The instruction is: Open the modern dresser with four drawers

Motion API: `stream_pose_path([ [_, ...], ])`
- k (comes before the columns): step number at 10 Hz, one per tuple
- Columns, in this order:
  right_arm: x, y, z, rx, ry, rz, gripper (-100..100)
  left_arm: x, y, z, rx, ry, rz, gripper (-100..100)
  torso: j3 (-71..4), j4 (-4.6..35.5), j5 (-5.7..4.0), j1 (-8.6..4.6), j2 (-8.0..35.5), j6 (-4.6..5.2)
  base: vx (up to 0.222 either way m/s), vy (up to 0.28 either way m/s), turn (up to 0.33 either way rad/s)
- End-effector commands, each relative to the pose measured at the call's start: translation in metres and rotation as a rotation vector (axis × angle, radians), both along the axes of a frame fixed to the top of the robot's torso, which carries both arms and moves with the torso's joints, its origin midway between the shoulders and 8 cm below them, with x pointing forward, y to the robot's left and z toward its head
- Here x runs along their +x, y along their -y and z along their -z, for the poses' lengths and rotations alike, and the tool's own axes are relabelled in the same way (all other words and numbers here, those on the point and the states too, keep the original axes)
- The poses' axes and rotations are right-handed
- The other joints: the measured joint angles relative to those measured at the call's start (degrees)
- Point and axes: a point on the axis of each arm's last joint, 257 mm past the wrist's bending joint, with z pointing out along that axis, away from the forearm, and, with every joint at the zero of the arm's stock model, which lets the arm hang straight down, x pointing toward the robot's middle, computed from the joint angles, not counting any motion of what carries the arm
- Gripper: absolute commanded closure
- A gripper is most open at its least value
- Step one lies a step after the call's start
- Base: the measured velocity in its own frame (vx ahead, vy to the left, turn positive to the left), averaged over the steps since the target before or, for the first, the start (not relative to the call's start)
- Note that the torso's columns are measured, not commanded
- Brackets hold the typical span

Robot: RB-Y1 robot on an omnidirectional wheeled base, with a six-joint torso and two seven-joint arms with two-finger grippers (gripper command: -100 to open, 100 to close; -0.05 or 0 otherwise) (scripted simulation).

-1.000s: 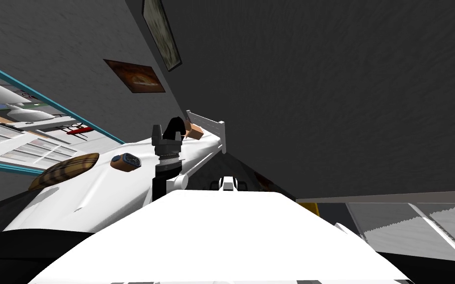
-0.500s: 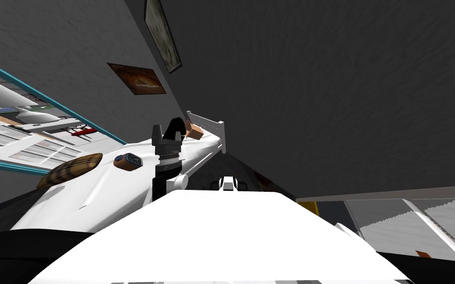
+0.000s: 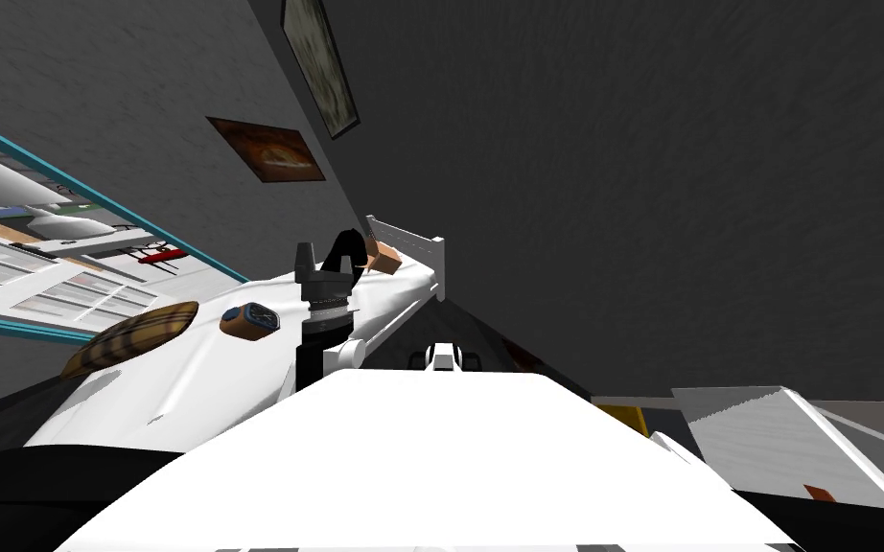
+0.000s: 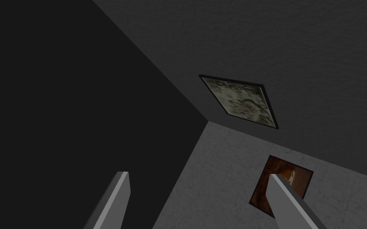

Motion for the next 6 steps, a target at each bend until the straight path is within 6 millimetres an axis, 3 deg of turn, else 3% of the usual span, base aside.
stream_pose_path([
  [1,0.001,0.001,-0.003,-0.007,-0.002,0.006,100,0.0,0.0,0.0,0.0,0.0,0.0,0,0.02,0.03,-0.13,0.17,-0.16,-0.09,0.114,0.168,0.017],
  [2,0.001,0.002,-0.005,-0.009,-0.003,0.008,100,0.0,0.0,0.0,0.0,0.0,0.0,0,-0.01,0.02,-0.19,0.31,-0.28,-0.1,0.102,0.171,0.022],
  [3,-0.001,0.018,-0.016,0.001,-0.003,0.003,-100,0.0,0.0,0.0,0.0,0.0,0.0,0,-0.01,0.01,-0.14,0.27,-0.22,-0.06,0.067,0.13,-0.04],
  [6,-0.002,0.029,-0.025,0.003,-0.003,-0.001,-100,0.0,0.0,0.0,0.0,0.0,0.0,0,0.06,0.05,-0.07,-0.04,-0.01,-0.06,0.014,0.047,-0.024],
])
